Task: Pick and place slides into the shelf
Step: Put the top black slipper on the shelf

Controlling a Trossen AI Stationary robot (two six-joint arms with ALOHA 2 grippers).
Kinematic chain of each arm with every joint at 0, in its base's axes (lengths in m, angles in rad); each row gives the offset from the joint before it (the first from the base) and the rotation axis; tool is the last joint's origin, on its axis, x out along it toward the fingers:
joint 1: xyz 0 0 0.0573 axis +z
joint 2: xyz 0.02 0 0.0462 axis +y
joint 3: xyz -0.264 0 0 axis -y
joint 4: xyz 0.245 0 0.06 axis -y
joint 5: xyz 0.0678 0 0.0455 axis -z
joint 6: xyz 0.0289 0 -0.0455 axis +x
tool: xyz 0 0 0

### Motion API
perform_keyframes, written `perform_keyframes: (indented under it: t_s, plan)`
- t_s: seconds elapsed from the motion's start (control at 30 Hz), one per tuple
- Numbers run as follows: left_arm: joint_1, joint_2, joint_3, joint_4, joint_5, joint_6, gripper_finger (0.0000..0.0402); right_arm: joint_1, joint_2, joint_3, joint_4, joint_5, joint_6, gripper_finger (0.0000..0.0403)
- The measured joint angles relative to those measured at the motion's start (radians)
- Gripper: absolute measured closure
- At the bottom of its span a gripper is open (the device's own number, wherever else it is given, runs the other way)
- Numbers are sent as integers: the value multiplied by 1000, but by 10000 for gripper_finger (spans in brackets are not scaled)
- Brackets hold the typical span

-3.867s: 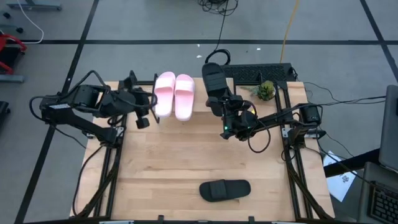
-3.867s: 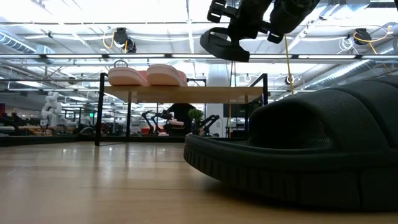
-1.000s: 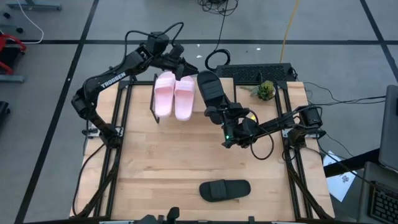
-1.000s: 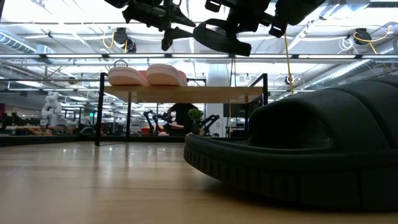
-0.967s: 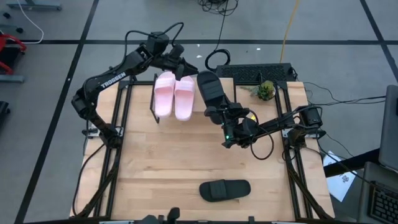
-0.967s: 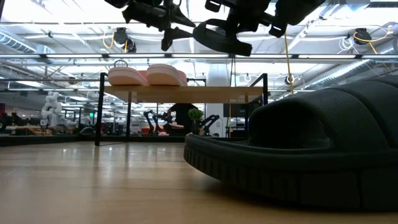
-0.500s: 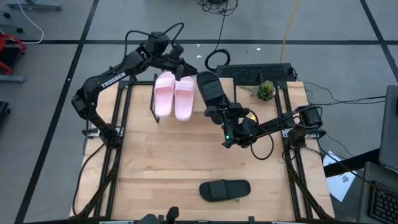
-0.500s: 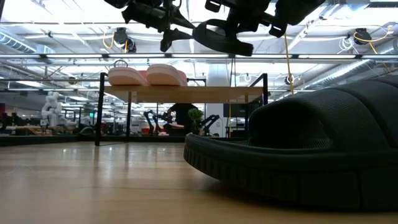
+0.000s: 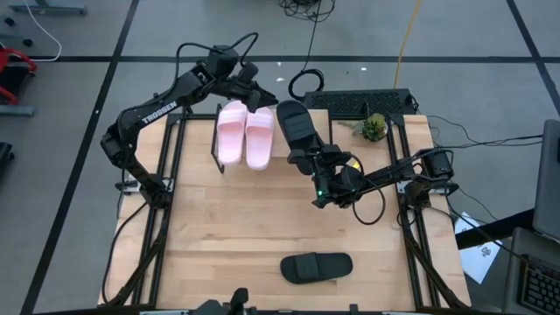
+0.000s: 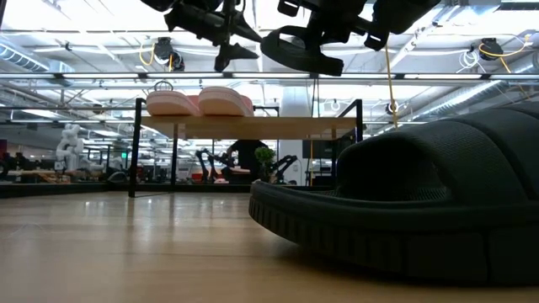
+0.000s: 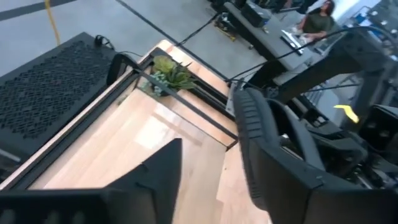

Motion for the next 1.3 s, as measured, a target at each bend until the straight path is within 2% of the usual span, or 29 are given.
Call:
perform_keyframes:
  t_s: [0.3, 0.43, 0.93, 1.3]
  plan:
    - [-4, 0, 0, -10, -99, -44, 75, 3, 0, 0, 0, 0, 0, 403]
    - [-6, 0, 0, -9, -89, -45, 43, 6, 0, 0, 0, 0, -7, 403]
    - [-37, 0, 0, 45, -38, -77, 34, 6, 0, 0, 0, 0, 7, 403]
    - [-85, 0, 0, 61, -48, -70, 34, 6, 0, 0, 0, 0, 8, 403]
